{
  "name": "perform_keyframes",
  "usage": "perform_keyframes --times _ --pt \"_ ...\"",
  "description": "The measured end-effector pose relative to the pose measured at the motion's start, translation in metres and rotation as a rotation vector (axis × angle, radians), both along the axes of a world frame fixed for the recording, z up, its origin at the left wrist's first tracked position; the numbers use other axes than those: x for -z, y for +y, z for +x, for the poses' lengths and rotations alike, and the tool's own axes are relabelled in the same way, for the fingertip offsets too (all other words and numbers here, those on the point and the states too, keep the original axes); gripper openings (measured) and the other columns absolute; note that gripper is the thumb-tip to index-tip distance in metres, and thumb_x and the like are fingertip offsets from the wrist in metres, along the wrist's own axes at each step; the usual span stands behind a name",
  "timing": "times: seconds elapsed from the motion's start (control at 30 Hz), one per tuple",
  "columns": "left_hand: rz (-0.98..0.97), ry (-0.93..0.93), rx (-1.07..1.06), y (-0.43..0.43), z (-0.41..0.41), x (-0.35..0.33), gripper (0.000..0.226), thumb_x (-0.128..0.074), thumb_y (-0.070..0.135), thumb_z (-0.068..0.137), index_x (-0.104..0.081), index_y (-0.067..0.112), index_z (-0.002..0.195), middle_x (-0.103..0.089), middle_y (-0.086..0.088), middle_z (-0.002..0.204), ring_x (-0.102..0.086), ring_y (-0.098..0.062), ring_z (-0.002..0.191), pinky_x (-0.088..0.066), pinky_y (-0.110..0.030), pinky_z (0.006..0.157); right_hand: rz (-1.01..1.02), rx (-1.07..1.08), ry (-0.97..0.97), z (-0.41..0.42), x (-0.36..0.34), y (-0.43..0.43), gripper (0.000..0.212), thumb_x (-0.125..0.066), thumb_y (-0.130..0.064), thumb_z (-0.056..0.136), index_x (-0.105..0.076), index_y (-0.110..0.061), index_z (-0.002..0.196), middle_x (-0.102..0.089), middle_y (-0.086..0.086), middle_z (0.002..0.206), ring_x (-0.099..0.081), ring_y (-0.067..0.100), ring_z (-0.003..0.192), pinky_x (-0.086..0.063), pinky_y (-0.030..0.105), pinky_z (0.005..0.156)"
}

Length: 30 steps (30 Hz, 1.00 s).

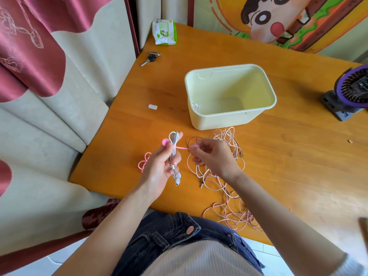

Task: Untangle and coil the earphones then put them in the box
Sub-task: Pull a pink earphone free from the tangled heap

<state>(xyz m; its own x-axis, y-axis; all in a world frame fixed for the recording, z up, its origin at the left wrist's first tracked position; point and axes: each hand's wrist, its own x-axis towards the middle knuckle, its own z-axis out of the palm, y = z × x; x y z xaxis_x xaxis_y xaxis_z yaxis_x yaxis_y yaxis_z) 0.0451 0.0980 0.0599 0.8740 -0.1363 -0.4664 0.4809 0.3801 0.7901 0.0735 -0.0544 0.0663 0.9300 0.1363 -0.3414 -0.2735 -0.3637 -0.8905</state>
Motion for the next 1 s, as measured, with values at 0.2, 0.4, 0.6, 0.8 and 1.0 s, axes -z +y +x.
perform_keyframes --times 0.2,0.4,0.6,0.8,1.0 --pt "0.46 -0.035 0.04 0.002 -0.002 0.008 0.032 -0.041 0.029 0.1 -0.055 0.009 0.079 -0.047 0.003 0.056 -0.029 -0.006 0.045 -0.025 -0.019 0.043 -0.029 -0.083 -0.067 -0.001 -0.005 0.0 0.009 -0.065 -0.012 0.086 -0.068 -0.008 0.079 -0.065 -0.002 0.058 -0.061 0.002 0.05 -0.048 0.012 0.057" --pt "0.747 -0.096 0.32 -0.003 0.005 0.005 0.04 -0.046 0.032 0.097 -0.053 0.023 0.06 -0.047 0.013 0.041 -0.034 -0.003 0.037 -0.028 -0.022 0.046 -0.221 -0.402 -0.384 -0.003 -0.011 0.007 0.007 -0.064 -0.006 0.084 -0.071 -0.008 0.082 -0.061 -0.009 0.072 -0.057 0.011 0.071 -0.046 0.021 0.068" --pt "0.618 -0.103 0.45 0.002 0.006 0.003 0.024 -0.047 0.021 0.098 -0.066 0.013 0.085 -0.066 0.003 0.106 -0.058 -0.006 0.109 -0.039 -0.015 0.092 -0.207 -0.278 -0.421 0.003 -0.003 0.004 0.011 -0.064 -0.004 0.083 -0.071 -0.01 0.088 -0.063 -0.001 0.086 -0.059 0.01 0.077 -0.046 0.017 0.072" --pt "0.559 -0.079 0.325 -0.003 -0.003 -0.003 0.033 -0.043 0.023 0.099 -0.066 0.005 0.084 -0.048 0.019 0.038 -0.042 0.004 0.036 -0.03 -0.008 0.042 -0.105 -0.12 -0.239 0.001 0.0 0.007 0.02 -0.073 -0.01 0.078 -0.058 -0.017 0.088 -0.063 0.001 0.079 -0.059 0.009 0.068 -0.044 0.01 0.064" --pt "0.474 -0.085 0.189 -0.008 -0.008 -0.006 0.021 -0.05 0.008 0.095 -0.057 -0.007 0.108 -0.067 -0.015 0.09 -0.05 0.008 0.041 -0.034 -0.001 0.043 -0.021 -0.108 -0.202 -0.002 0.0 0.002 0.016 -0.076 -0.01 0.076 -0.062 -0.019 0.081 -0.067 -0.002 0.074 -0.058 -0.002 0.062 -0.042 0.009 0.058"
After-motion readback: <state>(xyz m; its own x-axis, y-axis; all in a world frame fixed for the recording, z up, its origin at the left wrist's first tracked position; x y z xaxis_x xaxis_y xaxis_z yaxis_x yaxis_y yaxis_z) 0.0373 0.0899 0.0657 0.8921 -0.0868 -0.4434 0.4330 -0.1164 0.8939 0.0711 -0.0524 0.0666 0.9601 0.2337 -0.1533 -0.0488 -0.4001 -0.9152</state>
